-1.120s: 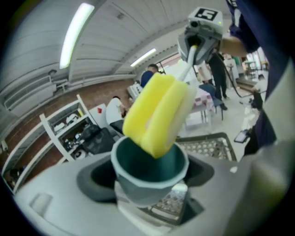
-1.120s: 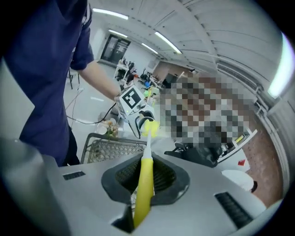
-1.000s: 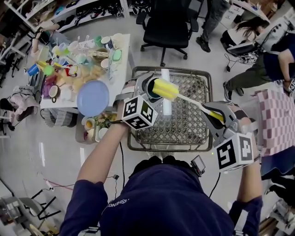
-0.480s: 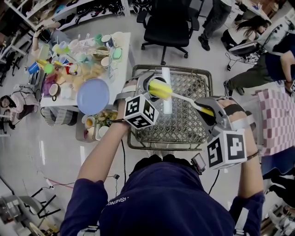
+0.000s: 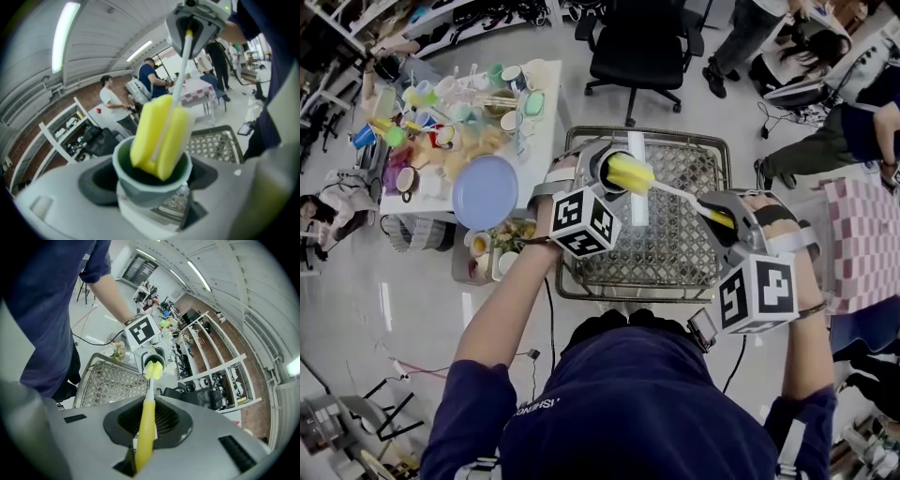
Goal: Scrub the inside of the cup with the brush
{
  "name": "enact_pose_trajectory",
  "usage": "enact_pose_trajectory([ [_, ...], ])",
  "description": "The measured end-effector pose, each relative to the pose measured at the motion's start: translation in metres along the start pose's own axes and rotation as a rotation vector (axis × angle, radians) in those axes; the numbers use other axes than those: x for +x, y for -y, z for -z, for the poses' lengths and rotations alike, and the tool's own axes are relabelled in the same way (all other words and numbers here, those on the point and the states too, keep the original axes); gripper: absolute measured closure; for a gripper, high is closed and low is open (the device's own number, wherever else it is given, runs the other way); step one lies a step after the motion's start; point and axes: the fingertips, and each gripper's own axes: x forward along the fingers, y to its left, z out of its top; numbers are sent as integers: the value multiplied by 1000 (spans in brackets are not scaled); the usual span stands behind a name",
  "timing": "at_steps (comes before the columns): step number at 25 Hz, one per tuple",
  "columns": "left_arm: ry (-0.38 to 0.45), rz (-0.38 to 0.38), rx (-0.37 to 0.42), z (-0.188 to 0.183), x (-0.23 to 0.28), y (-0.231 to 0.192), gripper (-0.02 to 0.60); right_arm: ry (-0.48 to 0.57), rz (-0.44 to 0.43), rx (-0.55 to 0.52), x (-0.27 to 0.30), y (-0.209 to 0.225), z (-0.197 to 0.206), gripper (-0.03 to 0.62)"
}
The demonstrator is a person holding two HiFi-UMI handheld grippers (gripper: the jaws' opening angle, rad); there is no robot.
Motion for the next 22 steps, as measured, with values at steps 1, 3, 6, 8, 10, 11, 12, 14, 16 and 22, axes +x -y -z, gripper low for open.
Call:
enact_pose_trajectory([
  [1, -2, 2, 2, 0, 1, 0, 179, 2, -1, -3, -1, -1, -2, 565],
  [3, -3, 3, 3, 0, 4, 1, 179, 7, 1, -15, -3, -3, -8, 565],
  [6, -5, 7, 1, -2, 9, 3, 179, 6, 16, -42, -4, 0, -13, 565],
  [8, -4, 10, 1, -4, 10, 4, 179, 3, 17, -39, -2, 5, -11, 565],
  [10, 0, 8, 0, -6, 10, 3, 179, 1, 16, -25, 0, 10, -6, 565],
  [11, 3, 6, 1, -7, 10, 2, 179, -1, 17, -19, 1, 12, -2, 565],
  [12, 6, 5, 1, -8, 9, 2, 179, -5, 17, -11, 2, 14, 1, 565],
  [14, 11, 5, 3, -9, 7, 0, 179, -17, 12, 4, 3, 13, 6, 565],
  [16, 11, 0, 7, -8, 5, -4, 179, -24, 9, 5, 5, 11, 10, 565],
  [22, -3, -7, 22, -4, 6, -5, 179, -6, 4, 0, 2, 2, -3, 565],
])
